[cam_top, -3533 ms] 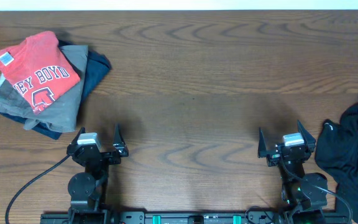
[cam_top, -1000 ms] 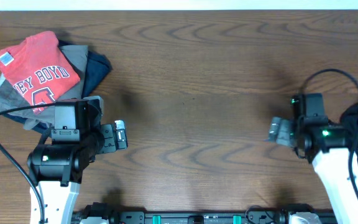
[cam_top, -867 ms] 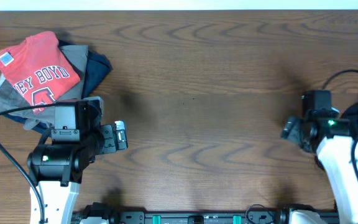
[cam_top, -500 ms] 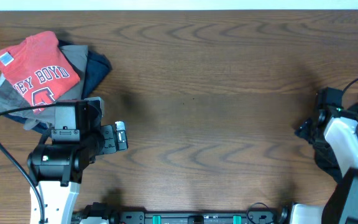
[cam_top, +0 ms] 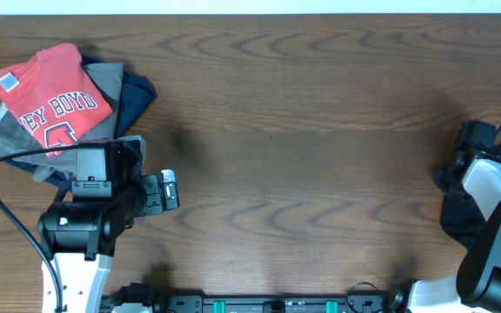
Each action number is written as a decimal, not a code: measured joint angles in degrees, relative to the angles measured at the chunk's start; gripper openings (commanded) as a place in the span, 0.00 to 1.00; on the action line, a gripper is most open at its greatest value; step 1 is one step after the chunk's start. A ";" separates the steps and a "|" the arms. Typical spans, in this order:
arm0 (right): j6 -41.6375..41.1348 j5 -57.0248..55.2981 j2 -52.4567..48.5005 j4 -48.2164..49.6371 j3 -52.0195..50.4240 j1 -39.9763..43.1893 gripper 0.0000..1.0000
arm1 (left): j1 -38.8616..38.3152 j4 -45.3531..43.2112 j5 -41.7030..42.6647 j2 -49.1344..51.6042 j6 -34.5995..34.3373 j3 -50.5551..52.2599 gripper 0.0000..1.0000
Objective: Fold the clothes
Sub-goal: 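Reach the right gripper to the crumpled black t-shirt and grasp it, then drag the black t-shirt leftward to the table center with the right gripper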
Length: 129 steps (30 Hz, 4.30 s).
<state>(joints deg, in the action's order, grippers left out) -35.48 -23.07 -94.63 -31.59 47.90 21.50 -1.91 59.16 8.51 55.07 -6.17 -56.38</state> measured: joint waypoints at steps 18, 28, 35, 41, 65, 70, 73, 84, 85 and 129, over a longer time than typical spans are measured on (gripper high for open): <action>17.40 34.53 2.43 3.87 6.78 -10.12 0.01 | -0.02 -0.02 0.11 0.00 0.00 0.00 0.98; 10.84 38.93 4.17 25.00 9.94 -30.71 0.10 | 0.00 0.02 0.11 0.02 0.00 0.00 0.98; 4.87 23.65 4.44 3.48 9.99 -30.67 0.47 | -0.02 1.01 0.13 0.02 0.00 0.00 0.98; 2.99 6.67 4.44 -8.70 9.90 -26.01 0.66 | 0.00 0.96 0.11 0.02 0.00 -0.02 0.98; 8.37 0.37 4.26 5.14 -4.22 -10.75 0.61 | -0.02 1.05 0.13 0.02 0.00 -0.02 0.98; 8.96 1.09 3.91 8.96 -7.80 -10.75 0.64 | 0.00 1.05 0.13 0.02 0.00 -0.02 0.98; 9.14 1.09 3.93 11.41 -8.55 -10.75 0.52 | -0.02 1.05 0.13 0.02 0.00 -0.02 0.98; 9.42 1.53 3.82 12.28 -9.40 -10.73 0.01 | 0.00 1.33 0.11 0.02 0.00 -0.02 0.98; 9.46 1.68 3.82 12.39 -9.40 -10.73 0.01 | 0.00 1.31 0.13 0.02 0.00 -0.02 0.98; 7.80 11.02 15.08 -9.03 8.59 -28.11 0.99 | -0.15 -6.51 9.88 1.88 -8.07 0.07 0.98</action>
<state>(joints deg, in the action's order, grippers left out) -27.68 -12.05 -79.55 -40.62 56.49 -6.61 -2.07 52.64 18.39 56.95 -14.24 -56.31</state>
